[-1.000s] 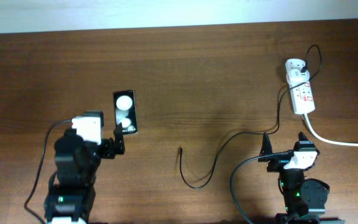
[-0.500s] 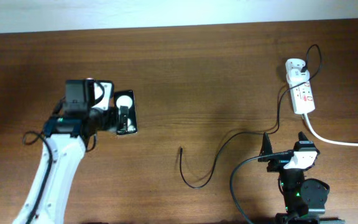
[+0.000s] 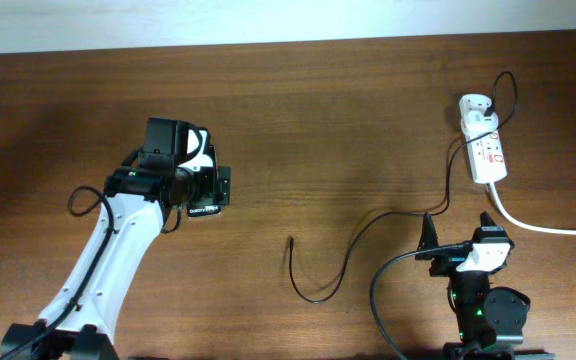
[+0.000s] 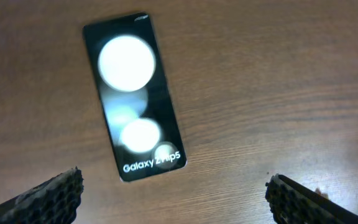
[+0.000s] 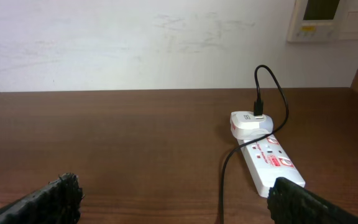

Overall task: Plug charger to phone and switch on socket
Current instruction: 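Move the left gripper down over the black phone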

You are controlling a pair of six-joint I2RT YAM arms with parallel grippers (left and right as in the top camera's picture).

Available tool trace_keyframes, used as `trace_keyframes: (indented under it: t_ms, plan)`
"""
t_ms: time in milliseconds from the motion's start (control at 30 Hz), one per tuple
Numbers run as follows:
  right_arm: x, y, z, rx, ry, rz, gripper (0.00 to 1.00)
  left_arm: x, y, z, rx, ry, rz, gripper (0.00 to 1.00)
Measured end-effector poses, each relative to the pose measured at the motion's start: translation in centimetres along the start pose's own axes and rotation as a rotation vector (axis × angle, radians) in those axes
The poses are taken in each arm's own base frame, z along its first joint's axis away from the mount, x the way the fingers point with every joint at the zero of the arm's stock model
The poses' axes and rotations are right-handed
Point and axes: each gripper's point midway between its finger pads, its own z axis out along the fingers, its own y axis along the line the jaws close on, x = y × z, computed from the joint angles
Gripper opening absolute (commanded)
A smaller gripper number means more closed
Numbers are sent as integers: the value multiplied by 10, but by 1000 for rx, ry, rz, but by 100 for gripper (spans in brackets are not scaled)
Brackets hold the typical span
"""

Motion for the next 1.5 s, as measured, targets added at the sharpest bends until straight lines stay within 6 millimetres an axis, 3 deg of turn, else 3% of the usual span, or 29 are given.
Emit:
trace_keyframes:
  t_ms: [133, 233, 300, 333, 533, 667, 833, 1167, 1300, 1400, 1500]
  plan:
    - [0, 0, 0, 0, 0, 0, 99, 2, 5, -1, -34, 35, -99, 99]
    - [0, 0, 0, 0, -1, 0, 99, -16, 4, -3, -42, 89, -124, 99]
    - [0, 0, 0, 0, 0, 0, 99, -35, 4, 4, -48, 109, -126, 99]
    - [0, 0, 0, 0, 0, 0, 99, -35, 5, 11, -53, 130, -127, 99]
    - [0, 0, 0, 0, 0, 0, 99, -10, 15, 53, -93, 274, -136, 99]
    - [0, 0, 0, 0, 0, 0, 99, -7, 38, 60, -118, 290, -185, 99]
    - [0, 0, 0, 0, 0, 0, 99, 2, 39, 84, -122, 332, -185, 99]
    - [0, 0, 0, 0, 0, 0, 99, -18, 24, 92, -106, 246, -158, 99]
    - [0, 0, 0, 0, 0, 0, 99, -18, 28, 94, -135, 244, -197, 99]
    - [0, 0, 0, 0, 0, -1, 99, -5, 29, 110, -143, 296, -203, 99]
    - [0, 0, 0, 0, 0, 0, 99, -5, 30, 113, -145, 295, -205, 99]
